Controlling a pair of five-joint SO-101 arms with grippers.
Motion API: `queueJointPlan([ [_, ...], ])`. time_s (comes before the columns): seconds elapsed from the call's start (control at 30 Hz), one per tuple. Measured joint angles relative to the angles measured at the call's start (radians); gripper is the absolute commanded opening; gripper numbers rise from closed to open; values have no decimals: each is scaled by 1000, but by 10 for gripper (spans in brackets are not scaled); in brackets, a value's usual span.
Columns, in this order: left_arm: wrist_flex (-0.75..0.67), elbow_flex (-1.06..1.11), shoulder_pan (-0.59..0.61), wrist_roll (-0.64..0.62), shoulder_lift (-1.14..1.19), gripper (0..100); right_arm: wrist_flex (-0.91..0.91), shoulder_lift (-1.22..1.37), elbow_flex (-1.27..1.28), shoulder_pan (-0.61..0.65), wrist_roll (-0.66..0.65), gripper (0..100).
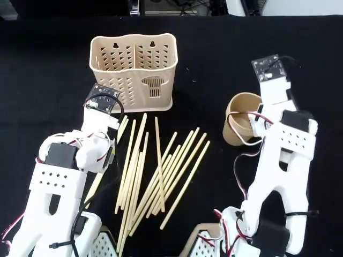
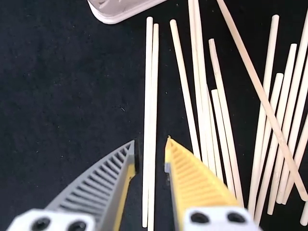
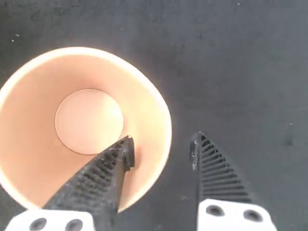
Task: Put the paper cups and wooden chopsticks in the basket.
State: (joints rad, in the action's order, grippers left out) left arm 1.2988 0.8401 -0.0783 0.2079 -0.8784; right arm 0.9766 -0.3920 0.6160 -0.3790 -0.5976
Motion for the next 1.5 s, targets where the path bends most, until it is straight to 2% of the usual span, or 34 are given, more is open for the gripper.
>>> queueJointPlan([
  [0.1,0,0,0,0,0,120,-21,0,31,8,0,176],
  [0.2,0,-38,0,0,0,120,-54,0,57,9,0,21],
  [0.23,0,-66,0,0,0,120,-66,0,60,9,0,9],
  [0.33,0,-167,21,-3,0,120,-87,-2,63,9,0,10],
  [0.43,0,-285,94,-35,12,120,-89,-9,63,9,0,12],
  [0.63,84,-529,207,-49,187,120,-64,-12,43,12,6,12],
  [0.87,98,-847,219,-107,491,120,186,-11,-227,94,94,12],
  [1.1,101,-1162,215,-155,651,120,394,-11,-586,169,126,12],
  [1.23,101,-1208,207,-104,769,122,443,-11,-746,216,164,12],
  [1.4,101,-1231,209,-86,919,218,443,-11,-878,301,224,12],
  [1.5,104,-1277,213,-98,941,188,443,-11,-913,361,238,12],
])
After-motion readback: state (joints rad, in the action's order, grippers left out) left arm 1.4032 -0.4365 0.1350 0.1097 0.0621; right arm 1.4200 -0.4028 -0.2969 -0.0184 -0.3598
